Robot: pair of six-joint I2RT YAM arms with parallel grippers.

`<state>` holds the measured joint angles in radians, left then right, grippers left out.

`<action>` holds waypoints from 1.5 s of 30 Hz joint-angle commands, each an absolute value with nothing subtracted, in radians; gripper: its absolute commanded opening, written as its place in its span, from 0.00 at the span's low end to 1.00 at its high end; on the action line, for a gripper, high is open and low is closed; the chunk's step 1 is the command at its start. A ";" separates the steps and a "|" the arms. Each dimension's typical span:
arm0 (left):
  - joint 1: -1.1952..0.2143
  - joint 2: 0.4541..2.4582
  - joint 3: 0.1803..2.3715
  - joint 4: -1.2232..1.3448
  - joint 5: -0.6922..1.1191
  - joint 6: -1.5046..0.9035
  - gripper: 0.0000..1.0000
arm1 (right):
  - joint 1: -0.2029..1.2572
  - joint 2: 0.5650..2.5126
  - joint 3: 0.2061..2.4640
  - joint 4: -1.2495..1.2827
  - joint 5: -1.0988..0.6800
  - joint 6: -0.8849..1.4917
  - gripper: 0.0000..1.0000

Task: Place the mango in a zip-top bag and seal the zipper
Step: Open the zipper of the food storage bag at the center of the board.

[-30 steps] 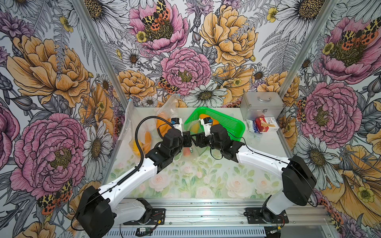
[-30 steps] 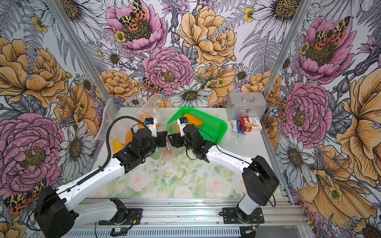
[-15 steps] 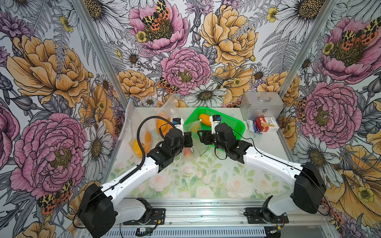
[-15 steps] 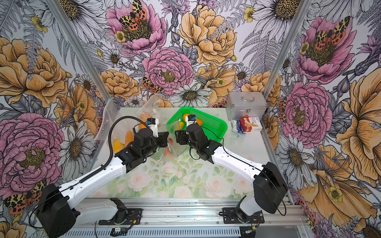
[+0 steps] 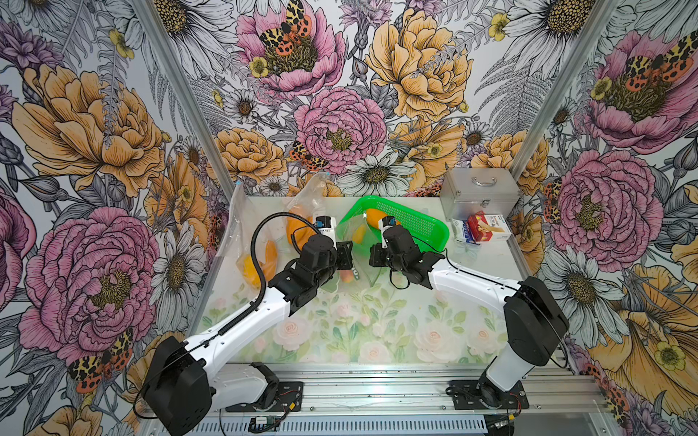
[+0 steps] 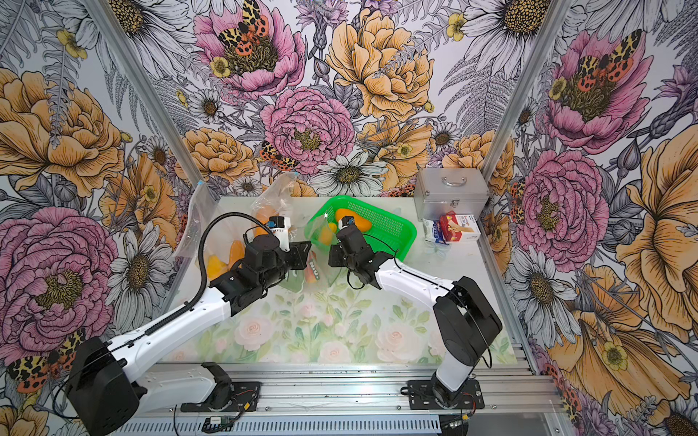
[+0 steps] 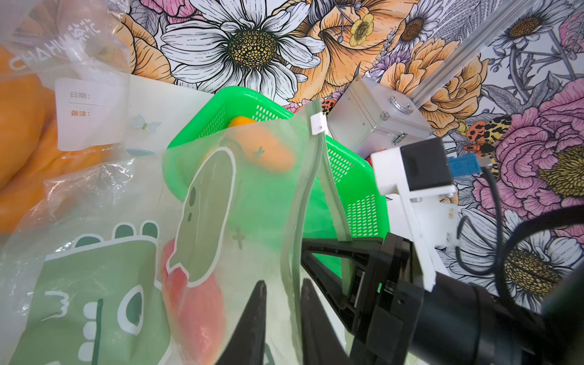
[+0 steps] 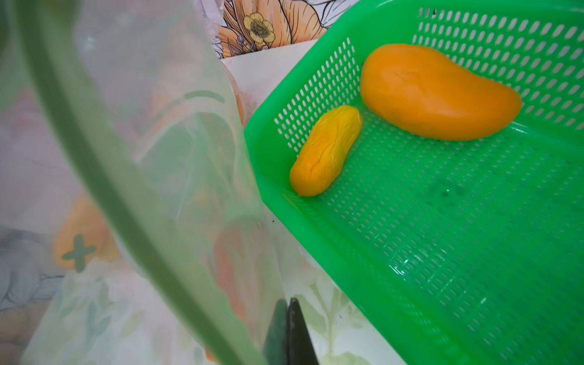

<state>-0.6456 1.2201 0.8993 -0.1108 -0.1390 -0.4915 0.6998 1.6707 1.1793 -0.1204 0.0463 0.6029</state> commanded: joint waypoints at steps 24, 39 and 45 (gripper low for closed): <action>-0.663 1.424 1.070 -0.185 -0.201 -0.427 0.97 | 0.715 1.606 1.207 -0.084 0.000 0.543 0.00; -0.656 1.446 1.041 -0.238 -0.292 -0.408 0.43 | 0.711 1.585 1.204 -0.097 0.055 0.537 0.00; -0.625 1.359 1.034 -0.329 -0.272 -0.357 0.00 | 0.657 1.595 1.226 -0.207 0.174 0.536 0.00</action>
